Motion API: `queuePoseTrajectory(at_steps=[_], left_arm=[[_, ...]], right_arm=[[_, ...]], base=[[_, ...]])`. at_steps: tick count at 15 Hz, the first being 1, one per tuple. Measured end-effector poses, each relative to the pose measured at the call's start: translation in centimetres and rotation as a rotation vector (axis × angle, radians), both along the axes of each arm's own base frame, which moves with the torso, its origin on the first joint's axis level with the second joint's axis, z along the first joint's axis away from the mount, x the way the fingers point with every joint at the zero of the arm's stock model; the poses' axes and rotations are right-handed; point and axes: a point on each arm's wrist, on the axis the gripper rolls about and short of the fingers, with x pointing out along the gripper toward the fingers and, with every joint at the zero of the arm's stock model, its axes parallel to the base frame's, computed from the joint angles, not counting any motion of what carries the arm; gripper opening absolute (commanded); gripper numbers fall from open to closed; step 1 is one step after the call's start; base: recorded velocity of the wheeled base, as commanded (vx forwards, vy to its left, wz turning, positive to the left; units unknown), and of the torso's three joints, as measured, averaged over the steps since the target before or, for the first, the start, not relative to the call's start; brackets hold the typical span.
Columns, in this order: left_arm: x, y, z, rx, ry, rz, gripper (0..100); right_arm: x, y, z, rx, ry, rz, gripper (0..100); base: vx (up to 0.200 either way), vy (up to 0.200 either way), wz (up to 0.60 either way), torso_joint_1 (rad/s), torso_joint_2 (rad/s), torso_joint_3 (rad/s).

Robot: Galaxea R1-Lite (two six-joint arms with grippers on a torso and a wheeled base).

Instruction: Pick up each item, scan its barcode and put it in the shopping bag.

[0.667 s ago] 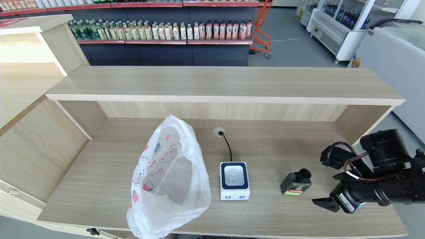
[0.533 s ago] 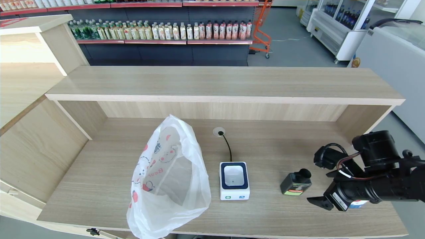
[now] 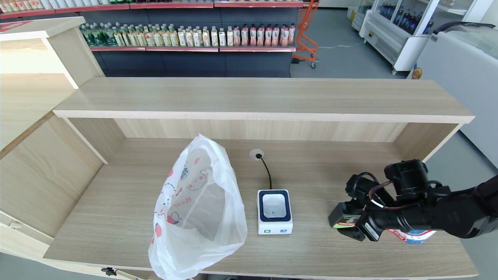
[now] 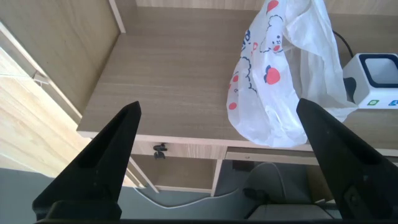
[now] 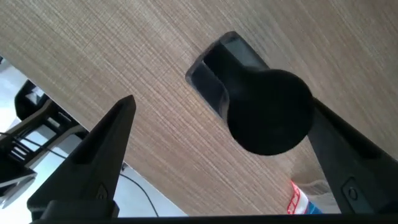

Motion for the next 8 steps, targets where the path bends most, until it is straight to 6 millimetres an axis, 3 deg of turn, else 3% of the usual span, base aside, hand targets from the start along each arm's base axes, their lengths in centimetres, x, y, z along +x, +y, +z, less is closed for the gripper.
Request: queuePoseTrajectory(at_steps=[5,6,8], left_arm=[[0.0,0.0,0.0,0.0,0.0,0.0,100],[0.0,0.0,0.0,0.0,0.0,0.0,100],[0.0,0.0,0.0,0.0,0.0,0.0,100]], right_arm=[[2.4,1.0,-1.4,0.033,0.002,0.047,100],[2.7,1.3,-1.6,0.037,0.002,0.057,0],[3.3,1.9,-1.7,0.044,-0.008,0.076,0]], base=[[0.0,0.0,0.0,0.0,0.0,0.0],[0.0,0.0,0.0,0.0,0.0,0.0],[0.0,0.0,0.0,0.0,0.0,0.0]])
